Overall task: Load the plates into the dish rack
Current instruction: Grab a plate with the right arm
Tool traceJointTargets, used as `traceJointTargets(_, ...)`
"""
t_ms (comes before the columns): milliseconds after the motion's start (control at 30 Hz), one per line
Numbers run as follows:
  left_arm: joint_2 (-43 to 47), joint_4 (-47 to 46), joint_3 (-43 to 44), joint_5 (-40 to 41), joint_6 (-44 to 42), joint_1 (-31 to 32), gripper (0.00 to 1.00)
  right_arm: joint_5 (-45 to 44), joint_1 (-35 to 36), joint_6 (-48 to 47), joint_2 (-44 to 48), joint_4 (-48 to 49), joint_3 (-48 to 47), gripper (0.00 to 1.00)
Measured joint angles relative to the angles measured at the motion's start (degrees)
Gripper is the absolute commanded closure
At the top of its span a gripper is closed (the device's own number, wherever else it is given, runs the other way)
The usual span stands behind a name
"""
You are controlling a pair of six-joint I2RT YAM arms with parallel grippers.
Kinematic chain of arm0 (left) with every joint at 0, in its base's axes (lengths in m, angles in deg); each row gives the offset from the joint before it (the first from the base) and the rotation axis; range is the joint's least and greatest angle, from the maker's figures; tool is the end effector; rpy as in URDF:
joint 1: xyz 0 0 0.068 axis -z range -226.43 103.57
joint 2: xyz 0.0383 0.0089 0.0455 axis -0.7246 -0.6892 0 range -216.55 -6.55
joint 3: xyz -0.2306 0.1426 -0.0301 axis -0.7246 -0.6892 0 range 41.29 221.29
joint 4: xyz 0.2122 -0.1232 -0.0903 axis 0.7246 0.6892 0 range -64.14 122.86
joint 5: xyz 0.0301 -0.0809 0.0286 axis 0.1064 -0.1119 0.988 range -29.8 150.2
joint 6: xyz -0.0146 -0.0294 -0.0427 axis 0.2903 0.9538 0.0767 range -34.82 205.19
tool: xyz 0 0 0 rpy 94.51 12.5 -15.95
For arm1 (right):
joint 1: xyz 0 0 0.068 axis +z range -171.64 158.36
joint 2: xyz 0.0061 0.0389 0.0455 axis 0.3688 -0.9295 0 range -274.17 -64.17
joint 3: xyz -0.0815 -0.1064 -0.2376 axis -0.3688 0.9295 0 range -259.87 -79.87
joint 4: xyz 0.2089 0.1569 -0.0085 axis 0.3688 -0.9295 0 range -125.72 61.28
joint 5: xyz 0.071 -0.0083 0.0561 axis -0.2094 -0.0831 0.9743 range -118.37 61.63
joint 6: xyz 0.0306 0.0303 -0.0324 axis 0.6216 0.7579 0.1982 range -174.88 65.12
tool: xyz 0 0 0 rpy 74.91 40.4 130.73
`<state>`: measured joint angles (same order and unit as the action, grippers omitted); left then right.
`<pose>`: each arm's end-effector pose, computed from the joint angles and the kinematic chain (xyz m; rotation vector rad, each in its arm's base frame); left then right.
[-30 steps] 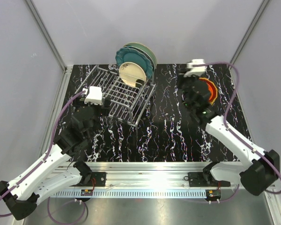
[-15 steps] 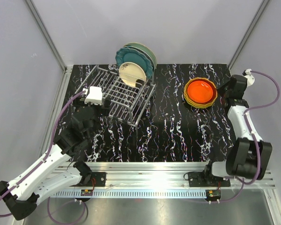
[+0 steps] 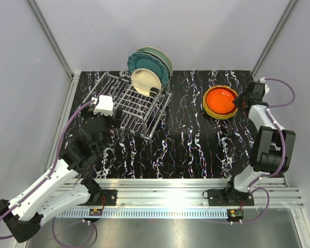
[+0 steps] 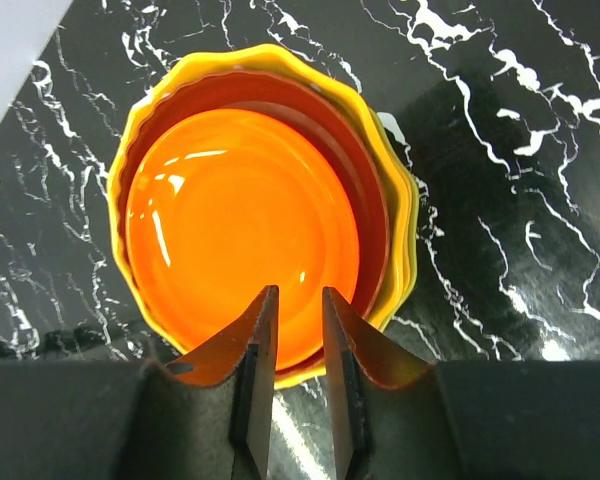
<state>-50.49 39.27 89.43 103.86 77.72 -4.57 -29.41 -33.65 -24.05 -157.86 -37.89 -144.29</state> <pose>0.1417 -0.0940 0.3586 0.1722 1.6824 0.2098 0.3576 -0.0768 0.2414 0.8293 2.0875 0.1573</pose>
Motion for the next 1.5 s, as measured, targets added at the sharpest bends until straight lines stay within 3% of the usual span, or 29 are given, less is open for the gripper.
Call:
traceJointTargets(533,-0.04,0.02,0.0,-0.22,0.02,0.0,0.01,-1.05,-0.74,-2.75,-10.01,0.11,-3.89,0.67)
traceJointTargets(1100,-0.04,0.02,0.0,-0.31,0.0,0.0,0.01,0.0,-0.79,-3.48,-14.16,2.34,-5.75,0.65)
traceJointTargets(1167,-0.07,0.02,0.0,-0.33,0.0,0.0,0.01,0.24,-0.79,-3.65,-14.23,2.62,-5.75,0.68)
traceJointTargets(1433,-0.81,0.22,0.0,-0.37,0.0,0.0,0.01,2.25,-0.81,-4.09,-14.25,4.81,-5.99,0.97)
traceJointTargets(1500,-0.79,0.17,0.0,-0.37,0.0,0.0,0.01,2.56,-0.81,-4.11,-13.92,4.81,-5.99,0.99)
